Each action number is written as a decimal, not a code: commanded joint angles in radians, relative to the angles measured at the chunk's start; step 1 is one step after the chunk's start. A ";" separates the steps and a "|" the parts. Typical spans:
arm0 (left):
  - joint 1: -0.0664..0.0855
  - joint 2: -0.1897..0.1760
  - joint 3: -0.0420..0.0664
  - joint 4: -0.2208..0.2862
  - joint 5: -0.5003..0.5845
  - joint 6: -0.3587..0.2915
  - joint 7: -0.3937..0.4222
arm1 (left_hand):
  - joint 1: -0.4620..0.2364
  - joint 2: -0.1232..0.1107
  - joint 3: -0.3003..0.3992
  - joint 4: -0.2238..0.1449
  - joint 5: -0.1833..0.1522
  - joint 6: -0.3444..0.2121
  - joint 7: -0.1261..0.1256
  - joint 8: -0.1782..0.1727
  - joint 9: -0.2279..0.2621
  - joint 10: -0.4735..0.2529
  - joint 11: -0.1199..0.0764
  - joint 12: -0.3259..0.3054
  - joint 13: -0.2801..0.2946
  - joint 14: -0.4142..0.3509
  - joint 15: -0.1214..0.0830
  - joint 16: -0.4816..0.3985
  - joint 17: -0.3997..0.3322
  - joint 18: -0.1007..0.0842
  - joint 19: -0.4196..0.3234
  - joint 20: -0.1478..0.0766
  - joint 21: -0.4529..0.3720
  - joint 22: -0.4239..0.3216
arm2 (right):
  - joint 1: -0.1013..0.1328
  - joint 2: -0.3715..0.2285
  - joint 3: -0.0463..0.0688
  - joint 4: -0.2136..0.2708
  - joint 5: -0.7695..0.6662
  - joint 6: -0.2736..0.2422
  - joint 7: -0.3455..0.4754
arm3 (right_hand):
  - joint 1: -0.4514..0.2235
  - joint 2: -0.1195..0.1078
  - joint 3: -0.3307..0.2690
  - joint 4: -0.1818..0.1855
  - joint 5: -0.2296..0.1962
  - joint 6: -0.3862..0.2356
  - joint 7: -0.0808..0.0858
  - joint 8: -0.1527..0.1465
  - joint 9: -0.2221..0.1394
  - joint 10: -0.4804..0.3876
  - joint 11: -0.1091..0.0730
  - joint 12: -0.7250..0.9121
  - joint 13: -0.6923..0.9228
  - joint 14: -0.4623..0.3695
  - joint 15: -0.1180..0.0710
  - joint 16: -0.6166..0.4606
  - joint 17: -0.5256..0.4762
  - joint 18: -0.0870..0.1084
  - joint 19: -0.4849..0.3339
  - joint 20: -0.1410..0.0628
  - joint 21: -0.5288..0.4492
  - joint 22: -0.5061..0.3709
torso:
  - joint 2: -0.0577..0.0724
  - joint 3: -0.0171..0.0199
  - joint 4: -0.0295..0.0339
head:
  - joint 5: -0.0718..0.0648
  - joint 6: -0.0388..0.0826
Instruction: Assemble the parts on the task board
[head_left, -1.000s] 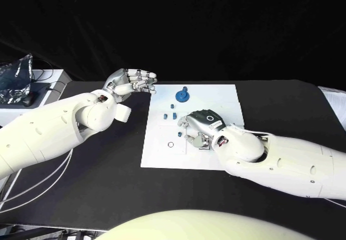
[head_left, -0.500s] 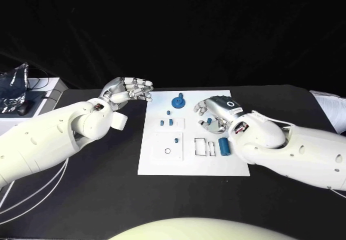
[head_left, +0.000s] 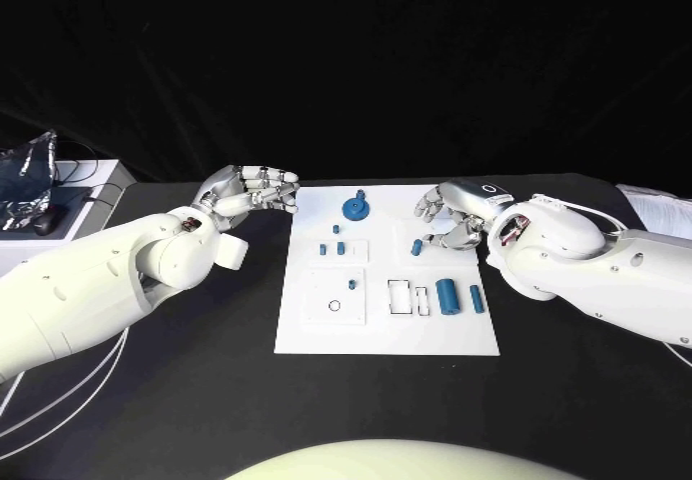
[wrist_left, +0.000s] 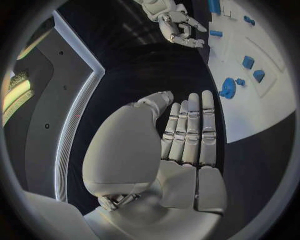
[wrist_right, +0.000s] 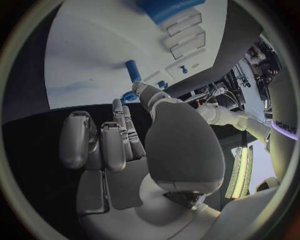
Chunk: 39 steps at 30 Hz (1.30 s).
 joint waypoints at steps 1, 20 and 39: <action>-0.001 -0.001 0.001 0.004 -0.001 0.015 0.009 | 0.000 0.004 -0.002 -0.005 0.004 -0.002 0.004 -0.007 -0.001 0.000 0.001 -0.002 0.001 0.004 0.003 -0.004 0.002 -0.003 -0.008 0.001 0.003 0.001 | 0.001 0.003 0.000 -0.007 0.011 0.144 0.051 | 0.018 0.005 -0.031 0.010 -0.006 0.002 -0.008 -0.005 -0.002 -0.009 0.003 -0.003 -0.001 0.037 0.001 0.004 -0.002 -0.003 0.015 -0.001 -0.006 0.044 | 0.001 -0.0008 -0.0008 | -0.002 0.000; -0.003 -0.005 0.001 0.004 -0.001 0.015 0.007 | 0.000 0.004 -0.003 -0.006 0.004 -0.003 0.005 -0.007 -0.002 0.000 0.001 -0.003 0.001 0.004 0.003 -0.005 0.002 -0.003 -0.008 0.001 0.003 0.001 | 0.000 0.045 -0.006 -0.034 -0.026 0.135 0.037 | 0.053 0.042 0.014 0.057 0.013 0.063 0.013 0.005 -0.006 0.035 -0.002 0.012 -0.002 0.037 -0.003 0.007 -0.006 -0.005 0.020 -0.004 -0.001 0.050 | 0.002 -0.0017 -0.0010 | -0.002 -0.008; -0.003 -0.005 0.001 0.003 -0.001 0.019 0.002 | 0.000 0.006 -0.003 -0.006 0.005 -0.001 0.006 -0.007 -0.002 0.000 0.002 -0.003 0.001 0.005 0.004 -0.008 0.004 -0.003 -0.009 0.002 0.003 0.002 | -0.006 0.061 -0.011 -0.043 -0.068 0.130 0.013 | 0.100 0.054 0.170 0.028 -0.037 0.163 -0.009 0.057 0.021 0.157 -0.031 0.011 0.011 0.039 -0.027 0.016 -0.002 -0.012 0.032 -0.028 0.041 0.080 | 0.001 -0.0005 -0.0016 | 0.001 -0.016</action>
